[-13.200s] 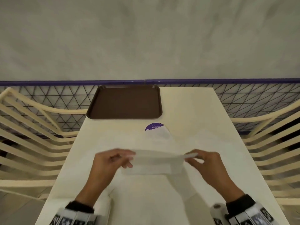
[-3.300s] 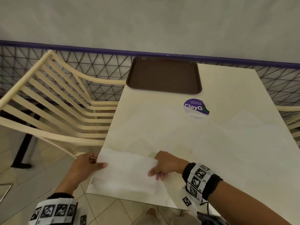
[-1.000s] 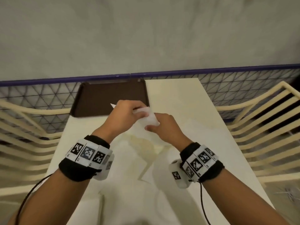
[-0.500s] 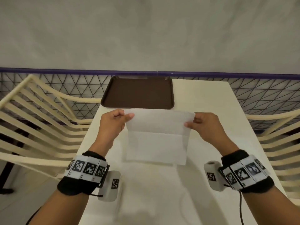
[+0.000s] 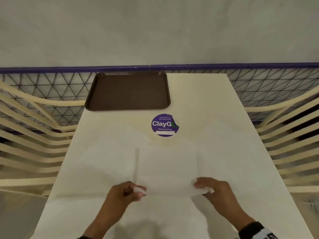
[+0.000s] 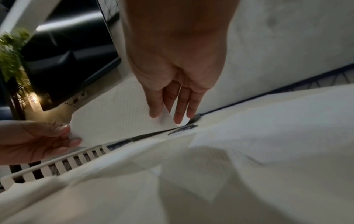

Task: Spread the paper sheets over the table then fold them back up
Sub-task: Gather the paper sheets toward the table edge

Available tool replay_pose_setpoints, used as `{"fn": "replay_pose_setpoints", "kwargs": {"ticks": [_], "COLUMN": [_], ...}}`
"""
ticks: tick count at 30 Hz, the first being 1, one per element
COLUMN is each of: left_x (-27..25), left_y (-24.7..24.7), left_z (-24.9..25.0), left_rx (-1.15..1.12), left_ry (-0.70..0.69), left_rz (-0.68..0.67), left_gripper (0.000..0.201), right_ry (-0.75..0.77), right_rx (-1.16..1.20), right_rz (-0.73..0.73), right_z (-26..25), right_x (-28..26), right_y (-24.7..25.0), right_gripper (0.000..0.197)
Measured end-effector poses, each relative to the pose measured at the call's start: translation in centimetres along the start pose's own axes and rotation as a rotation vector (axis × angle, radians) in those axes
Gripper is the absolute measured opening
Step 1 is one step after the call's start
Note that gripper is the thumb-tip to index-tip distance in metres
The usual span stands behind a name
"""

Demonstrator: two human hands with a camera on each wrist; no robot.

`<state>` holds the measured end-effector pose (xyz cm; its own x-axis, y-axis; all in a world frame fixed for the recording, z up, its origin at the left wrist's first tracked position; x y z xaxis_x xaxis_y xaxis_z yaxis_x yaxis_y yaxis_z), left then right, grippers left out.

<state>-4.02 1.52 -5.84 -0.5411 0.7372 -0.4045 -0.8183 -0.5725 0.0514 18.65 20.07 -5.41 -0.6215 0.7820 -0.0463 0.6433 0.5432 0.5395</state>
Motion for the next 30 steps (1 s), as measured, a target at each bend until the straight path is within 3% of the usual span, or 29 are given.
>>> {"fn": "replay_pose_setpoints", "kwargs": {"ticks": [4, 7, 9, 14, 16, 17, 19, 21, 23, 27, 30], "left_x": [0.6, 2.0, 3.5, 6.7, 6.1, 5.3, 3.4, 2.0, 1.9, 2.7, 2.9], "left_y": [-0.3, 0.6, 1.2, 1.7, 1.7, 0.9, -3.1, -6.9, -8.2, -7.9, -7.9], "left_z": [-3.7, -3.7, -2.4, 1.0, 2.5, 3.3, 3.5, 0.7, -2.5, -5.5, -6.0], "left_rx": [-0.003, -0.028, 0.012, 0.196, 0.426, 0.561, 0.84, 1.139, 1.317, 1.391, 1.394], "left_ry": [0.121, 0.125, 0.067, -0.102, -0.267, -0.412, -0.705, -0.831, -0.788, -0.697, -0.658], "left_rz": [0.01, 0.133, 0.201, 0.344, 0.436, 0.445, 0.276, 0.031, -0.107, -0.168, -0.217], "left_gripper": [0.011, 0.011, 0.011, 0.013, 0.019, 0.024, 0.034, 0.042, 0.045, 0.057, 0.056], "right_ry": [-0.16, -0.204, -0.203, -0.256, -0.265, -0.274, -0.297, -0.302, -0.304, -0.306, -0.303], "right_rx": [-0.009, 0.052, -0.011, -0.181, -0.249, -0.268, -0.274, -0.29, -0.296, -0.31, -0.308], "right_rz": [-0.064, -0.008, 0.032, 0.041, 0.012, 0.013, 0.031, 0.046, 0.051, 0.054, 0.039], "right_z": [2.1, 2.0, 1.4, 1.8, 2.1, 2.2, 2.6, 2.9, 3.0, 3.1, 2.6], "right_x": [-1.0, 0.1, 1.8, 6.0, 6.6, 6.7, 6.8, 6.8, 6.8, 6.7, 6.3], "right_y": [-1.6, -1.5, -1.3, -2.2, -3.0, -3.1, -3.3, -3.3, -3.4, -3.2, -3.2], "right_gripper": [0.044, 0.036, 0.03, 0.043, 0.044, 0.044, 0.043, 0.041, 0.04, 0.041, 0.014]}}
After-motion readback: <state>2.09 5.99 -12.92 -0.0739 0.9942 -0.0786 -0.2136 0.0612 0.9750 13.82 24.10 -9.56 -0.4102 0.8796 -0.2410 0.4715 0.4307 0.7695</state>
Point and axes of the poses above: each hand's wrist, its own x-axis towards the middle knuckle, its own y-axis out of the back of the hand, z = x × y, the point moved 9 cm from there along x, towards the middle knuckle, and after that the axes turned 4 degrees about z, right-handed, at the moved point
